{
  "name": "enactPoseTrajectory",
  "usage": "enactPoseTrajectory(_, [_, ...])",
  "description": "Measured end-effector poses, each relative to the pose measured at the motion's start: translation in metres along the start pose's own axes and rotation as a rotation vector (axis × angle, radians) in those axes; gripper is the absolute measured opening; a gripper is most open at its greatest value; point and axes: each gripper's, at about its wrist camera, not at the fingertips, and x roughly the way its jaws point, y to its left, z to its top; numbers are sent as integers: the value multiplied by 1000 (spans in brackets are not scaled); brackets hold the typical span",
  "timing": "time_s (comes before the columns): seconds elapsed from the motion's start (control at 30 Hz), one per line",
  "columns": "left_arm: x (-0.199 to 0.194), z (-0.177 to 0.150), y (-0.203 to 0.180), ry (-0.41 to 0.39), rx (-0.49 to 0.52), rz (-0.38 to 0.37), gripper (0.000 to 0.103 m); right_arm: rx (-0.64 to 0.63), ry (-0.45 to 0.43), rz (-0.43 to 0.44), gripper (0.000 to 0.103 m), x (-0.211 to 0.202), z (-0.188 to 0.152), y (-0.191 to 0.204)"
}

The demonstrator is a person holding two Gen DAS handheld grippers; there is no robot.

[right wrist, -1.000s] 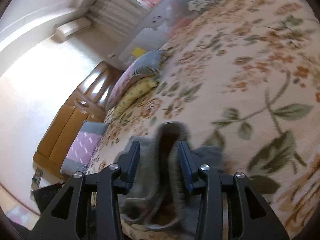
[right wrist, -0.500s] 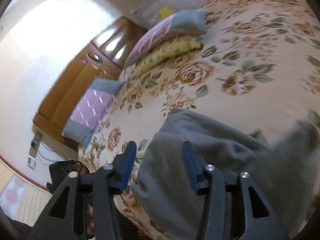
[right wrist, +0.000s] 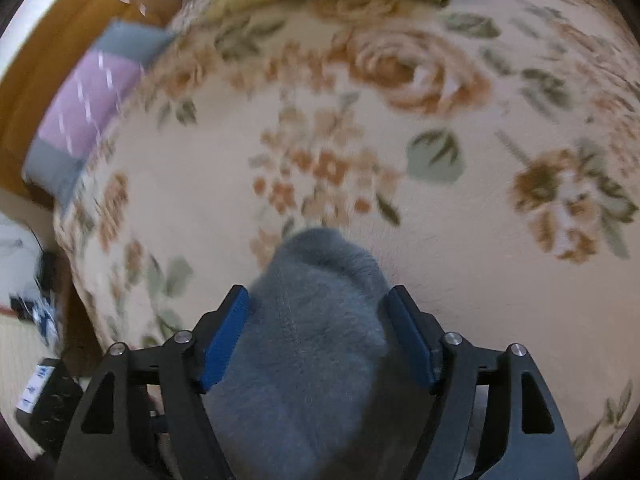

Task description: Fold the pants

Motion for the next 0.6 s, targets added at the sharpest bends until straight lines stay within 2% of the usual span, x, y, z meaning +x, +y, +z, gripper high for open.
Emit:
enactPoseTrajectory(0.03, [-2,-2,-1,-13,8,8,37,-20,-3,1,44,3,-4,3])
enactPoseTrajectory(0.13, [-22,-6,-12,-61,21,-39,20,-32,-77,-7,20,-8,-9,6])
enactPoseTrajectory(0.2, [-40,-11,-30,-95,73,-47,14,-12,-144,-5,17,-25,-6,3])
enactPoseTrajectory(0.27, [-49,-22,-39,-90,99,-51,6,5,-189,-9,15,-31,-2,0])
enactPoseTrajectory(0.33, [-46,-34,-38,-43,101,-42,4,18,-202,-38,15,-25,-1,-3])
enactPoseTrajectory(0.4, [-42,-53,-31,-3,111,18,3,56,-186,-14,16,-10,-5,-11])
enactPoseTrajectory(0.47, [-45,-58,-23,6,87,20,4,84,-203,12,27,-9,-9,-12])
enactPoseTrajectory(0.5, [-51,-56,-20,-20,65,26,8,92,-215,29,29,-11,-12,-12])
enactPoseTrajectory(0.57, [-63,-41,-18,-77,43,18,26,102,-266,54,35,-27,-20,-6])
enactPoseTrajectory(0.6, [-69,-30,-18,-114,34,30,41,102,-295,67,36,-38,-25,-3])
